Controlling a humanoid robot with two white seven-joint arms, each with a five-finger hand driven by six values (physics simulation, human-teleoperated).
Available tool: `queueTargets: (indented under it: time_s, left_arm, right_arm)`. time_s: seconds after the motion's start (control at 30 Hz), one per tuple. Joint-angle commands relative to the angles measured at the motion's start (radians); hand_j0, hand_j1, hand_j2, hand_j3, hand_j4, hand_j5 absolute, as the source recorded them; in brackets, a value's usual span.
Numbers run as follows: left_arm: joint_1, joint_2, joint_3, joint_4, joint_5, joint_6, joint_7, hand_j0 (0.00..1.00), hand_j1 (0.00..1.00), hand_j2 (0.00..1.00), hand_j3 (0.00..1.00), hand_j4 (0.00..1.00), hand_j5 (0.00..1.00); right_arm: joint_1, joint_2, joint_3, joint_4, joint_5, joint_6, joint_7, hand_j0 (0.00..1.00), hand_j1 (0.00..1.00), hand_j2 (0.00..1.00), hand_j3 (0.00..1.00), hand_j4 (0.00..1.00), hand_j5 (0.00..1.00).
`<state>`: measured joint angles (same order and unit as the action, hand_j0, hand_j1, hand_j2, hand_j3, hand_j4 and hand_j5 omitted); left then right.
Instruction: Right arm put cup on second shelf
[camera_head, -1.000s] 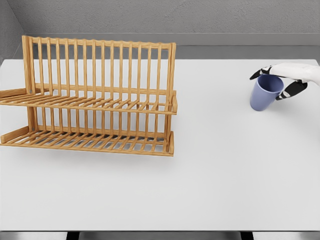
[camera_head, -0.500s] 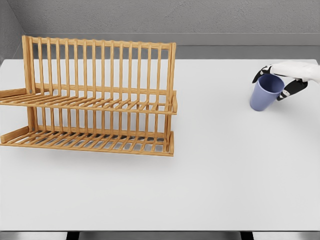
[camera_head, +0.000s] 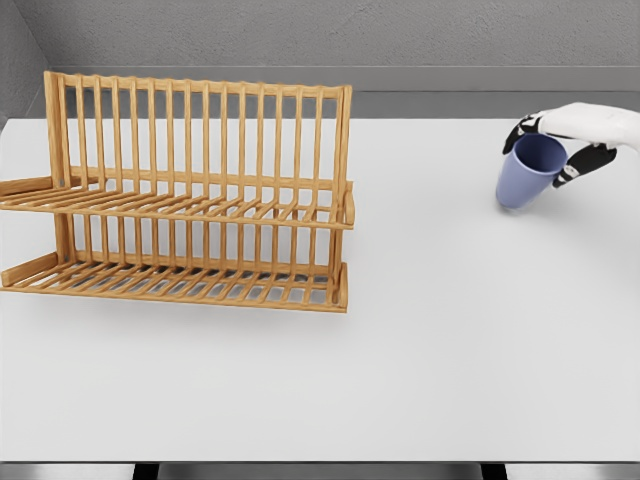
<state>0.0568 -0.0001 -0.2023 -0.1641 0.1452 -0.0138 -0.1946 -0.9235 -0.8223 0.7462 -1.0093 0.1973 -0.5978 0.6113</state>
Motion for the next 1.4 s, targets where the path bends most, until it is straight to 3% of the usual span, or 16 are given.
queueTargets:
  time_s: [0.0,0.13,0.37,0.93,1.2,1.37]
  left_arm:
    - [0.0,0.0,0.0,0.0,0.001,0.0,0.0,1.0,1.0,1.0,1.0,1.0,1.0]
    - [0.0,0.0,0.0,0.0,0.001,0.0,0.0,1.0,1.0,1.0,1.0,1.0,1.0]
    - [0.0,0.0,0.0,0.0,0.001,0.0,0.0,1.0,1.0,1.0,1.0,1.0,1.0]
    - [0.0,0.0,0.0,0.0,0.001,0.0,0.0,1.0,1.0,1.0,1.0,1.0,1.0]
    - [0.0,0.0,0.0,0.0,0.001,0.0,0.0,1.0,1.0,1.0,1.0,1.0,1.0]
    - [0.0,0.0,0.0,0.0,0.001,0.0,0.0,1.0,1.0,1.0,1.0,1.0,1.0]
  right_arm:
    - [0.0,-0.012,-0.002,-0.037,-0.007,0.001,0.0,0.65,0.65,0.65,0.65,0.65,0.65]
    - [0.006,-0.035,-0.039,-0.133,-0.006,0.006,0.0,0.65,0.65,0.65,0.65,0.65,0.65]
    - [0.005,-0.051,-0.053,-0.233,-0.006,0.006,0.0,0.65,0.65,0.65,0.65,0.65,0.65]
    - [0.002,-0.063,-0.088,-0.612,-0.004,0.016,0.0,0.65,0.65,0.65,0.65,0.65,0.65]
    - [0.002,-0.047,-0.088,-0.695,-0.004,0.018,0.0,0.65,0.65,0.65,0.65,0.65,0.65]
    - [-0.014,0.0,-0.084,-0.723,-0.004,0.02,0.0,0.65,0.65,0.65,0.65,0.65,0.65]
